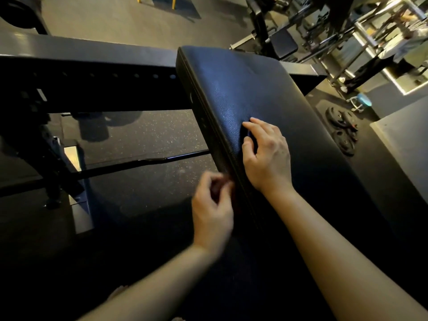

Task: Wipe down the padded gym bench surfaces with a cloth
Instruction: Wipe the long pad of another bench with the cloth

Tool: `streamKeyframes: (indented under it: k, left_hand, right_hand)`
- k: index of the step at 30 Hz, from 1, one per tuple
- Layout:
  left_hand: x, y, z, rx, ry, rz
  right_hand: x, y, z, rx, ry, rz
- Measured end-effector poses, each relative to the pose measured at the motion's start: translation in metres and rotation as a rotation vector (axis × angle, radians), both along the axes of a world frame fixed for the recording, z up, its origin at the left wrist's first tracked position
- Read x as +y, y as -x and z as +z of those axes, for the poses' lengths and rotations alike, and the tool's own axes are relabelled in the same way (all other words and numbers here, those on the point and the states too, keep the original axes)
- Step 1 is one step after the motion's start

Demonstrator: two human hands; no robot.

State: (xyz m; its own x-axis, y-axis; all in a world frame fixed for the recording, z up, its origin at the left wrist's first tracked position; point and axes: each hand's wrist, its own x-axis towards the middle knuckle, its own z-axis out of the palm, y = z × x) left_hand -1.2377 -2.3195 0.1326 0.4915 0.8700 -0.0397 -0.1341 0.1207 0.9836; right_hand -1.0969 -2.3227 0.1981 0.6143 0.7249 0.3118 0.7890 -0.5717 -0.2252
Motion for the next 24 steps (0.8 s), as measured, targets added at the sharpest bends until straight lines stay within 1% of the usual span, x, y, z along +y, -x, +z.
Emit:
streamKeyframes:
  k: [1, 2, 4, 6, 7, 9, 12, 13, 14, 16, 18, 20, 22, 24]
  left_hand:
    - [-0.012, 0.009, 0.002, -0.01, 0.007, -0.039]
    - [-0.009, 0.008, 0.001, -0.015, -0.011, -0.033]
    - [0.029, -0.02, 0.001, 0.041, -0.038, 0.079]
    - [0.078, -0.046, 0.008, 0.11, -0.003, 0.214]
    - [0.089, -0.05, 0.007, 0.102, -0.007, 0.236]
    - [0.067, -0.041, 0.006, 0.096, -0.043, 0.216]
    - [-0.012, 0.003, 0.005, -0.008, 0.067, 0.011]
    - [-0.02, 0.009, 0.004, -0.022, 0.074, -0.008]
    - [-0.011, 0.004, 0.003, -0.004, 0.02, 0.021]
    - [0.035, -0.023, 0.003, 0.033, -0.074, 0.132]
    - [0.097, -0.053, 0.005, 0.079, -0.08, 0.223]
    - [0.128, -0.067, 0.0, 0.07, -0.024, 0.251]
    - [0.109, -0.062, -0.002, 0.041, 0.015, 0.245]
    - [0.063, -0.039, -0.006, 0.008, 0.08, 0.16]
  right_hand:
    - [0.0, -0.001, 0.0, 0.0, 0.003, 0.0]
    - [0.0, -0.001, -0.001, 0.0, 0.004, -0.002]
    - [0.0, 0.0, -0.001, -0.001, 0.006, -0.007]
    - [0.001, 0.0, -0.001, 0.003, 0.008, -0.005]
    - [0.001, 0.0, -0.001, 0.001, 0.009, -0.003]
    - [0.0, 0.001, 0.0, 0.008, 0.007, 0.001]
    - [0.0, 0.0, -0.001, 0.01, 0.004, -0.001]
    - [0.0, 0.0, -0.001, 0.008, 0.007, -0.002]
    - [0.0, 0.0, -0.002, 0.007, 0.006, -0.003]
    - [0.0, -0.001, -0.002, 0.01, -0.006, -0.003]
    - [0.0, -0.001, -0.002, 0.018, -0.004, -0.002]
    - [-0.001, -0.001, -0.001, 0.021, 0.006, 0.002]
    - [-0.001, -0.001, 0.0, 0.029, 0.015, 0.005]
    - [0.0, -0.001, 0.0, 0.037, 0.038, 0.01]
